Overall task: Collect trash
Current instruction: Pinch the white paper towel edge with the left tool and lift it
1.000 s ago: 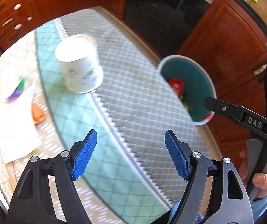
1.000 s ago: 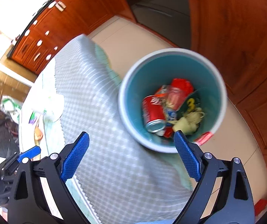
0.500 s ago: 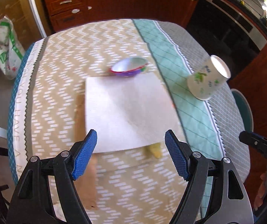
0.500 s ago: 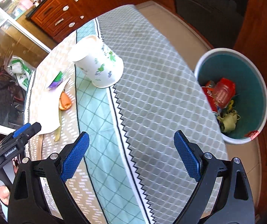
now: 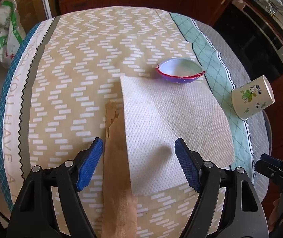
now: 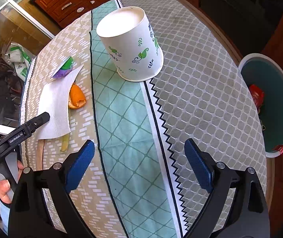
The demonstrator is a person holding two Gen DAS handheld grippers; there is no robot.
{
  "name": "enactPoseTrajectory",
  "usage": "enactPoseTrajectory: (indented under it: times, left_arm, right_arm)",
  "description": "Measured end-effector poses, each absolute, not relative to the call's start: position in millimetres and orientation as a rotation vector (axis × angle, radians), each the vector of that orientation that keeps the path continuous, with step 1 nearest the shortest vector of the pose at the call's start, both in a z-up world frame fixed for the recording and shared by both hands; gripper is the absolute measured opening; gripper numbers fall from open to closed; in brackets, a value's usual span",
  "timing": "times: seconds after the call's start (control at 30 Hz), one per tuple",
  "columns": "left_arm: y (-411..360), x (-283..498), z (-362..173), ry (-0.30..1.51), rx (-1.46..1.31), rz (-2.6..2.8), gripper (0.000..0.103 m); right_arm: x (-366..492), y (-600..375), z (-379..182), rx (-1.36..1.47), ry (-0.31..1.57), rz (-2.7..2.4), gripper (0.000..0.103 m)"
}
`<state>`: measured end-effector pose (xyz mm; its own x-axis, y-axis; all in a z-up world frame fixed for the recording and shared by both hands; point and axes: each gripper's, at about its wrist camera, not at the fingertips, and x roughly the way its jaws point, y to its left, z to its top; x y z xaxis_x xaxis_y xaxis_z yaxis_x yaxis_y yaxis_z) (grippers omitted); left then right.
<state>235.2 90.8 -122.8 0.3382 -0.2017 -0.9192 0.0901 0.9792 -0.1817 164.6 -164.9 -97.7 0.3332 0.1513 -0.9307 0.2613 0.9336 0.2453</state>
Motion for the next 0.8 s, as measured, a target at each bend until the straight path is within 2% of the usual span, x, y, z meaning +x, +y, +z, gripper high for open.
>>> enactPoseTrajectory:
  times: [0.13, 0.2, 0.23, 0.27, 0.3, 0.37, 0.57, 0.8]
  left_arm:
    - [75, 239, -122, 1.182, -0.082, -0.211, 0.073]
    - [66, 239, -121, 1.166, -0.036, -0.214, 0.056]
    - [62, 239, -122, 1.161, -0.017, -0.215, 0.041]
    - [58, 239, -124, 1.156, 0.004, -0.214, 0.019]
    - [55, 238, -124, 1.150, 0.021, -0.216, 0.012]
    - [51, 237, -122, 1.132, 0.030, -0.221, 0.003]
    - [68, 225, -104, 1.105, -0.029, -0.254, 0.001]
    - [87, 206, -101, 1.153, -0.042, -0.281, 0.002]
  right_arm:
    - [169, -165, -104, 0.389, 1.249, -0.074, 0.088]
    - [172, -163, -104, 0.384, 1.247, -0.072, 0.088]
    - [174, -163, -103, 0.380, 1.243, -0.074, 0.088]
    - [175, -165, -102, 0.377, 1.235, -0.077, 0.088]
    - [177, -166, -100, 0.372, 1.225, -0.081, 0.088]
    - [183, -167, -94, 0.364, 1.199, -0.089, 0.088]
    - [199, -171, -81, 0.355, 1.145, -0.092, 0.088]
    - [202, -157, -96, 0.353, 1.175, -0.052, 0.088]
